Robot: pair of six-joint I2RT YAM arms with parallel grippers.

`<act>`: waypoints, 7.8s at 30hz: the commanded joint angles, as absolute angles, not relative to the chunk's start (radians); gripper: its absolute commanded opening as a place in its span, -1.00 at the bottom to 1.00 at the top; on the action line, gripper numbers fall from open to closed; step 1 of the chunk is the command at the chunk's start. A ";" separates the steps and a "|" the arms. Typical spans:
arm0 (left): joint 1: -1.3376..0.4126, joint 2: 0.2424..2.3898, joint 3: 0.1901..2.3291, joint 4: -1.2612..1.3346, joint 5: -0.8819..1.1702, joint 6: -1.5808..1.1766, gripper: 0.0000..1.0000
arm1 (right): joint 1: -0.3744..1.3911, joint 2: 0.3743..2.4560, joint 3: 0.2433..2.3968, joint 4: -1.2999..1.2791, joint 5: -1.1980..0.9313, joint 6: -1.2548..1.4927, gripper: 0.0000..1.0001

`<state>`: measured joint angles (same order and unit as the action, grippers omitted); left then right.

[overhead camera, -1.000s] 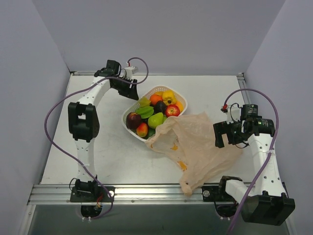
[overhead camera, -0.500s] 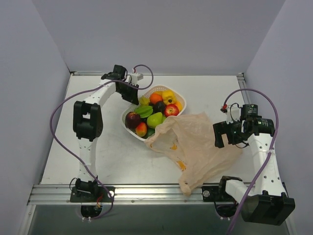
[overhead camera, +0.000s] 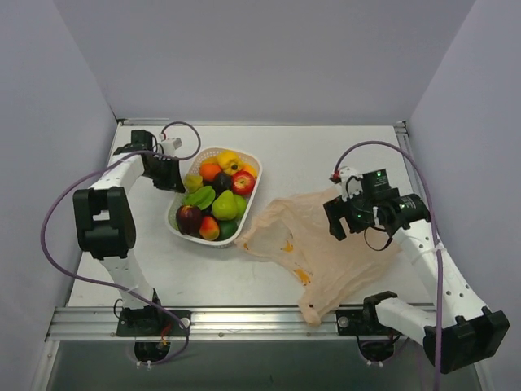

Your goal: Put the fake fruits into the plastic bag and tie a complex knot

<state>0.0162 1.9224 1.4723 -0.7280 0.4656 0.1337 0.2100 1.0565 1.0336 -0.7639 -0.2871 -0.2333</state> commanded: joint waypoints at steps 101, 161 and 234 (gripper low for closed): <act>0.164 1.258 1.174 -0.439 0.745 0.034 0.64 | 0.890 1.761 1.049 -0.322 0.752 -0.061 0.62; 0.137 1.393 1.152 -1.157 0.710 0.445 0.37 | 0.618 1.387 1.224 -0.474 0.052 -0.092 -1.00; -0.084 1.227 1.433 -0.385 0.830 -0.330 0.23 | 0.262 1.697 0.982 1.045 -1.054 1.422 -1.00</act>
<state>-0.0437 1.2282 1.4166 -0.4358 0.8417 -0.3302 0.2615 1.7641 0.9699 0.8612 -1.0443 1.3876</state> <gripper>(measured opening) 0.616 0.030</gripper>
